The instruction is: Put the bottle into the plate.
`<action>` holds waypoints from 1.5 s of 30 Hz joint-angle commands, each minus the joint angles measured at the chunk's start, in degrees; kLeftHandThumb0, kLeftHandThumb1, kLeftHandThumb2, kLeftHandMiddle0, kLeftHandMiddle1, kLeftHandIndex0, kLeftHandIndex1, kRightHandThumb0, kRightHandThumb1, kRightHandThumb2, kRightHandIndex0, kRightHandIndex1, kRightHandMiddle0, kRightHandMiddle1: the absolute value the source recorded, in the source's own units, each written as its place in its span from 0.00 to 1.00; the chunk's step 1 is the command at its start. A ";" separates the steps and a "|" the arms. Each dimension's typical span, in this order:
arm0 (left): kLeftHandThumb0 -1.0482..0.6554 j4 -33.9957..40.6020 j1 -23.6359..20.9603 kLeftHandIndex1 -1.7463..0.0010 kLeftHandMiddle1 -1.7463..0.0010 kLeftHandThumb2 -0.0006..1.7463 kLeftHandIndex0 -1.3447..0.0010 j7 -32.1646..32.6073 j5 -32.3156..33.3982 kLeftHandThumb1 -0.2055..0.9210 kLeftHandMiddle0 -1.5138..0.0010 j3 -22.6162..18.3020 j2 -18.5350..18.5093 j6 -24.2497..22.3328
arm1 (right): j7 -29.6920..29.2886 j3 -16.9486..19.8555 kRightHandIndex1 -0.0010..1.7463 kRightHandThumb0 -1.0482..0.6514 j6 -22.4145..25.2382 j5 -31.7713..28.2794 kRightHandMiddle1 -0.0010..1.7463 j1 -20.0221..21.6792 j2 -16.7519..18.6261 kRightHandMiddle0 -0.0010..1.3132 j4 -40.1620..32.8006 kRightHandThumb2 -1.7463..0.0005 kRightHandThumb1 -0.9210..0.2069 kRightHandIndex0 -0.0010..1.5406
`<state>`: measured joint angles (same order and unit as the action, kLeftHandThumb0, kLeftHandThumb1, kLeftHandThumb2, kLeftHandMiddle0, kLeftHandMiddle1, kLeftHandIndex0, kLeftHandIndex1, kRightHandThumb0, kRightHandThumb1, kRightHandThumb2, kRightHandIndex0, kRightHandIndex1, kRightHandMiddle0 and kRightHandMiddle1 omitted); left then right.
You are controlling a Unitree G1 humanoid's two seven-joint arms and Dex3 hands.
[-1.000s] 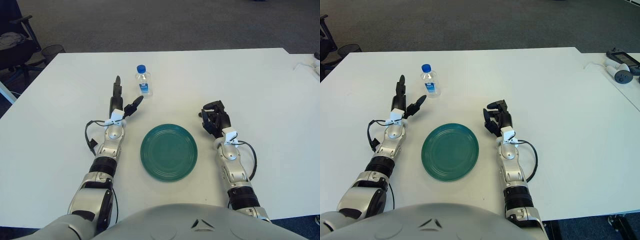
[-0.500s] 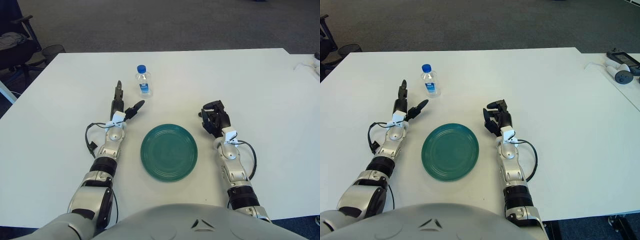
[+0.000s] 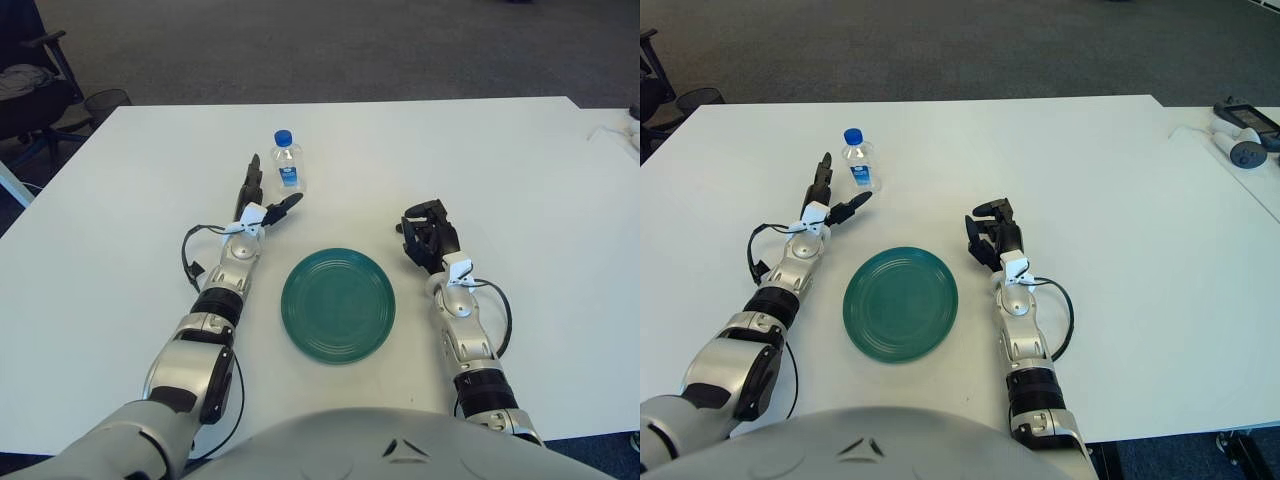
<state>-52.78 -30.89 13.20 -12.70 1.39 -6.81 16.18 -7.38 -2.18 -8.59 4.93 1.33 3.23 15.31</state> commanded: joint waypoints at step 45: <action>0.00 -21.11 -13.63 1.00 1.00 0.01 1.00 5.11 2.63 0.99 1.00 -2.61 1.54 -2.69 | 1.56 0.38 0.70 0.41 3.71 -0.89 1.00 -2.81 0.55 0.15 7.73 0.70 0.00 0.28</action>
<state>-72.72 -43.53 17.91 -11.10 -0.14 -5.41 14.64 -6.62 -1.76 -9.59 4.78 2.49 3.34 17.03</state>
